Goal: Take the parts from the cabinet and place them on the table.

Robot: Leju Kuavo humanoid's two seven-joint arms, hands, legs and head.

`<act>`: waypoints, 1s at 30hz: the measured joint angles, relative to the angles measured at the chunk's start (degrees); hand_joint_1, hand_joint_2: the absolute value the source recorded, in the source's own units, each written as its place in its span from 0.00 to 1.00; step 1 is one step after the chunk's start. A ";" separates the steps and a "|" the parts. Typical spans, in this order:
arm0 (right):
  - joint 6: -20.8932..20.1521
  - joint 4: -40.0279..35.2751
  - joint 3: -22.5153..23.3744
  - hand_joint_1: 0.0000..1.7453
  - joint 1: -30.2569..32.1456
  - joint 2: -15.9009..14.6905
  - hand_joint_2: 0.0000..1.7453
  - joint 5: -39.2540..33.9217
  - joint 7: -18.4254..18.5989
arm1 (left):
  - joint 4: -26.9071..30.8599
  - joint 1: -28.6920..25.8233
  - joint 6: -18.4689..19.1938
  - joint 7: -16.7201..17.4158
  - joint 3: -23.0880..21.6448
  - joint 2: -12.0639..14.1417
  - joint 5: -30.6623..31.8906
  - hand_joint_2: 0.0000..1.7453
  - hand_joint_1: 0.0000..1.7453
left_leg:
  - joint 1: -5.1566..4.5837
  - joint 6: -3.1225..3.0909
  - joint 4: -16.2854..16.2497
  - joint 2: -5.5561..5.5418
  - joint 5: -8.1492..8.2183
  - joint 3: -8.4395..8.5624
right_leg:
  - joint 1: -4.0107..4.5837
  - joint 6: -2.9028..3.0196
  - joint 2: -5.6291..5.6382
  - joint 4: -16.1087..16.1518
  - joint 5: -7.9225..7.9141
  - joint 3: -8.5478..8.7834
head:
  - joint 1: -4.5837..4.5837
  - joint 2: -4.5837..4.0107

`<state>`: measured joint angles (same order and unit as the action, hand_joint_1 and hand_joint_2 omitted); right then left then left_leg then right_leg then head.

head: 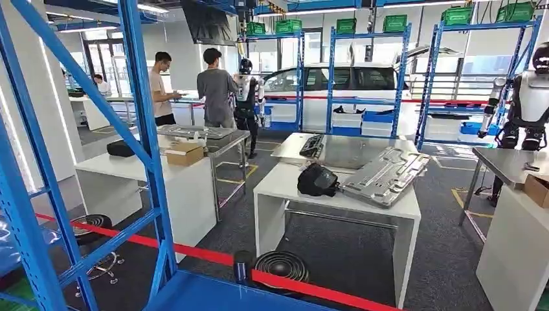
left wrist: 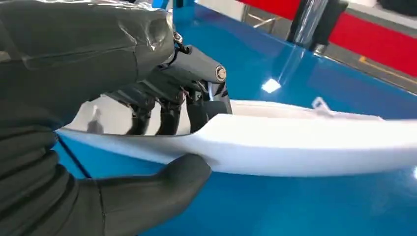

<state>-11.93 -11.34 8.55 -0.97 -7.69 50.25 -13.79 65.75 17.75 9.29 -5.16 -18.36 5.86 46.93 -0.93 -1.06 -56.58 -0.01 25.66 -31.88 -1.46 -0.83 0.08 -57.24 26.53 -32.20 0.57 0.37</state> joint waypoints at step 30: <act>1.20 -0.31 -0.57 0.00 0.15 -0.07 0.00 -0.81 -0.74 | 21.54 -6.67 -1.46 -15.65 4.05 -2.27 -21.54 1.00 1.00 | 0.48 0.28 -0.41 0.14 0.29 -0.38 | -0.52 -1.30 -0.05 -1.69 0.41 -1.22 | 0.02 -0.02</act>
<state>-10.73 -11.65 7.98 -0.82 -7.76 49.44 -14.53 87.28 11.08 7.83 -20.81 -14.32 3.58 25.38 -0.45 -0.78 -56.99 0.13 25.95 -32.26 -1.98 -2.13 0.03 -58.92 26.94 -33.42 0.59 0.35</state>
